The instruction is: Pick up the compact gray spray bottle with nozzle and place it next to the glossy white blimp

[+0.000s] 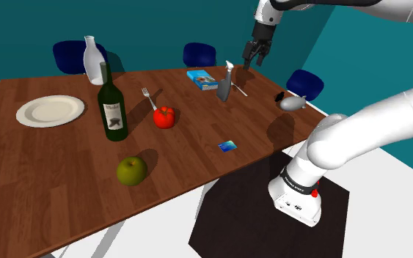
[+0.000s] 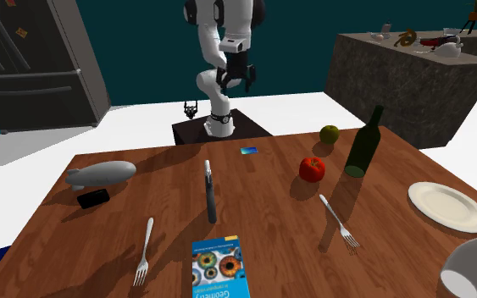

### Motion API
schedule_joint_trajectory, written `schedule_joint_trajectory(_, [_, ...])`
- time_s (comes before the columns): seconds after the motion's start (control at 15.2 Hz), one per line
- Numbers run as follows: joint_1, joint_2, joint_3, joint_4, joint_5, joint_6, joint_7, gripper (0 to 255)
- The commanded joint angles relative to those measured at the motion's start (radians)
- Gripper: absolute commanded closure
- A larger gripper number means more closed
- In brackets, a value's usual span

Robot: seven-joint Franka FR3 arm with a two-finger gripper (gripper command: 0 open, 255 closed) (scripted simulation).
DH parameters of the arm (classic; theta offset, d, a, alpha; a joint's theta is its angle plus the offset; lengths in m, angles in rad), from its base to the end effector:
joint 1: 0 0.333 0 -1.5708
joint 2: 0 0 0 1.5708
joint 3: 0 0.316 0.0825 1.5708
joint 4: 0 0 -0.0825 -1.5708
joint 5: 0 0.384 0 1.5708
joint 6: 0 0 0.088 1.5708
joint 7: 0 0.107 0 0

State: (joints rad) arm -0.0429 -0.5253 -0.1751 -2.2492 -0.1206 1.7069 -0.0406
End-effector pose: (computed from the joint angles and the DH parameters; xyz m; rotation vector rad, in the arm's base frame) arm 0.3793 -0.1066 0.5585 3.1053 -0.2105 -0.0411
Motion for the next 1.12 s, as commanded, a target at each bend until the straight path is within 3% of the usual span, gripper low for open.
schedule_joint_trajectory(0.0, [-0.008,0.062,-0.029,0.032,-0.004,0.039,-0.022,0])
schedule_joint_trajectory(0.53, [-0.031,0.334,-0.127,0.199,0.037,0.165,-0.111,0])
schedule_joint_trajectory(1.06, [-0.080,0.633,-0.196,0.448,0.151,0.220,-0.219,0])
